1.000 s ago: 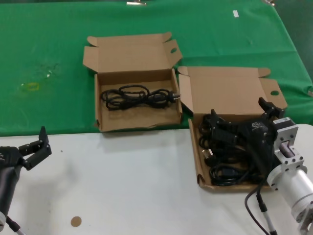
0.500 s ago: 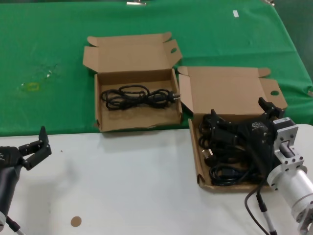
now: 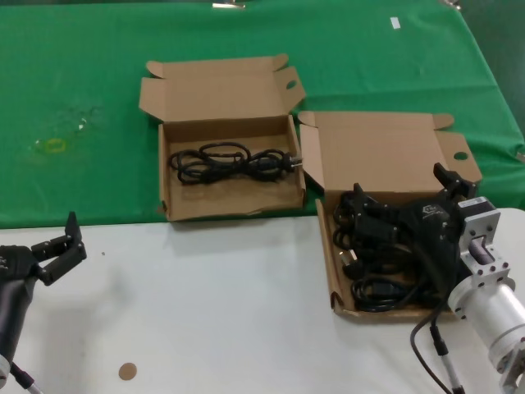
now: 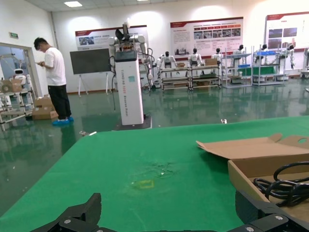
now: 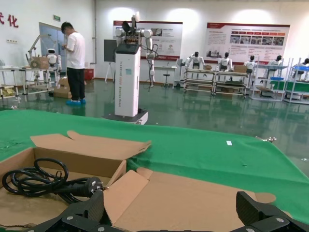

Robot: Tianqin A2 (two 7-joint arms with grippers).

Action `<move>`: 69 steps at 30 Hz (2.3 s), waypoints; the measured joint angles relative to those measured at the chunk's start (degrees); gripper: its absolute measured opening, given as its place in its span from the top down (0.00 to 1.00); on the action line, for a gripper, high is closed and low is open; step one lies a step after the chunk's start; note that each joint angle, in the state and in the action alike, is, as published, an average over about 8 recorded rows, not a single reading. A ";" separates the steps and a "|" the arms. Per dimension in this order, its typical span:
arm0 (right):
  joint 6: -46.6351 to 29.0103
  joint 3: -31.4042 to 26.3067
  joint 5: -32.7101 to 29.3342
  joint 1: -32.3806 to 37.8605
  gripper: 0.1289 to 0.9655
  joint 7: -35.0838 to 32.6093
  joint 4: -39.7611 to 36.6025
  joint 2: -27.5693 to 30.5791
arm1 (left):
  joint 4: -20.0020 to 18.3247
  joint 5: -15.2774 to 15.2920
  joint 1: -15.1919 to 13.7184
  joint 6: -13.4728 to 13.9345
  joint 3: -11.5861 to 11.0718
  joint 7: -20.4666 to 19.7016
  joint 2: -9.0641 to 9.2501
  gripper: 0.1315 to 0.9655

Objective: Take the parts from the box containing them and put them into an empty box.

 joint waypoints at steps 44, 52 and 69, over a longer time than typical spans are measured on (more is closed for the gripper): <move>0.00 0.00 0.00 0.00 0.00 0.00 0.00 0.00 | 0.00 0.00 0.00 0.00 0.00 0.00 0.00 0.00; 0.00 0.00 0.00 0.00 0.00 0.00 0.00 0.00 | 0.00 0.00 0.00 0.00 0.00 0.00 0.00 0.00; 0.00 0.00 0.00 0.00 0.00 0.00 0.00 0.00 | 0.00 0.00 0.00 0.00 0.00 0.00 0.00 0.00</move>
